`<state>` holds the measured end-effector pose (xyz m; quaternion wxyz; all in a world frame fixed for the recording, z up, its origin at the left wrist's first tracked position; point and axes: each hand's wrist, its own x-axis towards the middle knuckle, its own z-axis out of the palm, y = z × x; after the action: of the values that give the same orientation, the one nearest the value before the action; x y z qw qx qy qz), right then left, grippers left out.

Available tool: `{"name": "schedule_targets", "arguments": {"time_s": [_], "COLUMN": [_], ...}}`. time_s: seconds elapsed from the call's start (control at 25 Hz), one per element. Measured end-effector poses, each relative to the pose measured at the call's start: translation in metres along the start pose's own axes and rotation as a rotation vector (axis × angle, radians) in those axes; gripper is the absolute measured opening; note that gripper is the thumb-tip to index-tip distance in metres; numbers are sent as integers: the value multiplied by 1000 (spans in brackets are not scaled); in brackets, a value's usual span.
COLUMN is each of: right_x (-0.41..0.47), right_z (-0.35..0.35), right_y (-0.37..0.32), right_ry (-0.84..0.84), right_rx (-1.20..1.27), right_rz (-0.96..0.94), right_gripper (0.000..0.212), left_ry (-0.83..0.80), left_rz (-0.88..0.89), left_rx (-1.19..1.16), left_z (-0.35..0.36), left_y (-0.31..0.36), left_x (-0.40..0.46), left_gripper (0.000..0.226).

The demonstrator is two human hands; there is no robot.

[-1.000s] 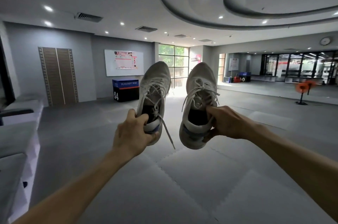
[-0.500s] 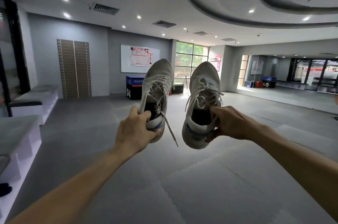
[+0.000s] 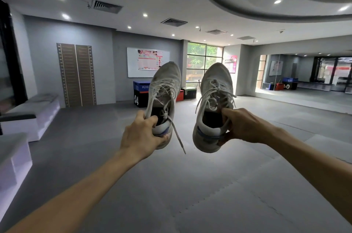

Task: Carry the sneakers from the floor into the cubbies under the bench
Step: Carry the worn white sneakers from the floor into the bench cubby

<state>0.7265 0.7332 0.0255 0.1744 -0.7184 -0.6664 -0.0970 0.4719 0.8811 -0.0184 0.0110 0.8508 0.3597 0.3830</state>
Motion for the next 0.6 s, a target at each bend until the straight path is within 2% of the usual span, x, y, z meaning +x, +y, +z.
{"name": "schedule_targets", "arguments": {"time_s": [0.24, 0.36, 0.48, 0.6], "right_x": [154, 241, 322, 406], "right_z": [53, 72, 94, 127], "right_y": [104, 150, 185, 214], "right_ry": [4, -26, -22, -23], "right_rx": [11, 9, 15, 43], "right_rz": [-77, -115, -116, -145], "right_gripper": [45, 53, 48, 52], "left_ry": [2, 12, -1, 7], "left_rz": [-30, -45, -77, -73], "left_rx": [43, 74, 111, 127], "left_z": [113, 164, 203, 246], "left_y": [-45, -72, -103, -146], "left_x": [135, 213, 273, 338], "left_gripper": [41, 42, 43, 43]}}
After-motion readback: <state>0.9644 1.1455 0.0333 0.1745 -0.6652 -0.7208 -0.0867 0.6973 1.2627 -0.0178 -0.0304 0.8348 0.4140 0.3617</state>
